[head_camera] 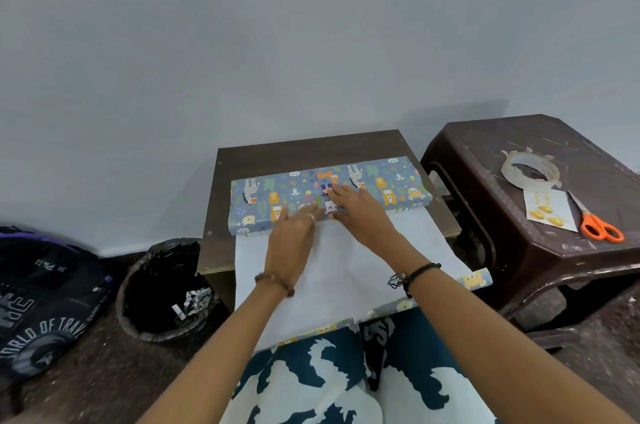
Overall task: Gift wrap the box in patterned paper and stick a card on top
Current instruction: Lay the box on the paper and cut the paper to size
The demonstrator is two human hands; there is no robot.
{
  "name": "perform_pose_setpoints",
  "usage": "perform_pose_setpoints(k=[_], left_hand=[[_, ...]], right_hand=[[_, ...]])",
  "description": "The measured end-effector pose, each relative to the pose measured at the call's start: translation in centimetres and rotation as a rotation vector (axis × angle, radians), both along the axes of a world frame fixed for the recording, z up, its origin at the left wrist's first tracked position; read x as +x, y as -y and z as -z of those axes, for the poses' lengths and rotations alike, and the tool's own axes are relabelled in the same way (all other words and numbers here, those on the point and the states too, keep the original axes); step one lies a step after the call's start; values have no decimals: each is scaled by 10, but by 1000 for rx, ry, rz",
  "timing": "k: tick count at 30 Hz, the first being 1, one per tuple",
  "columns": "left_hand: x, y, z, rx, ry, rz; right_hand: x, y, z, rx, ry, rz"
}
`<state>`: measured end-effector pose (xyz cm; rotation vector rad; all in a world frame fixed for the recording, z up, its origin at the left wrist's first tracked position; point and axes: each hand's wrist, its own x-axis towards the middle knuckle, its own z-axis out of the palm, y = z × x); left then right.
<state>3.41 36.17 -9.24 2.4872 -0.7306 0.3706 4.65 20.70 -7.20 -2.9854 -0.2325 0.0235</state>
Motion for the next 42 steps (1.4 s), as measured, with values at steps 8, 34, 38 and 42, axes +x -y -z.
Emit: perform_pose_setpoints(k=[8, 34, 38, 42], left_hand=[[-24, -13, 15, -1387, -546, -664], [15, -28, 7, -1629, -509, -890], [16, -29, 11, -1599, -495, -891], [16, -30, 14, -1582, -489, -856]], right_hand=[[-4, -1, -5, 39, -4, 3], [-4, -3, -20, 10, -55, -7], [-5, -5, -21, 20, -53, -1], [-3, -5, -17, 3, -43, 4]])
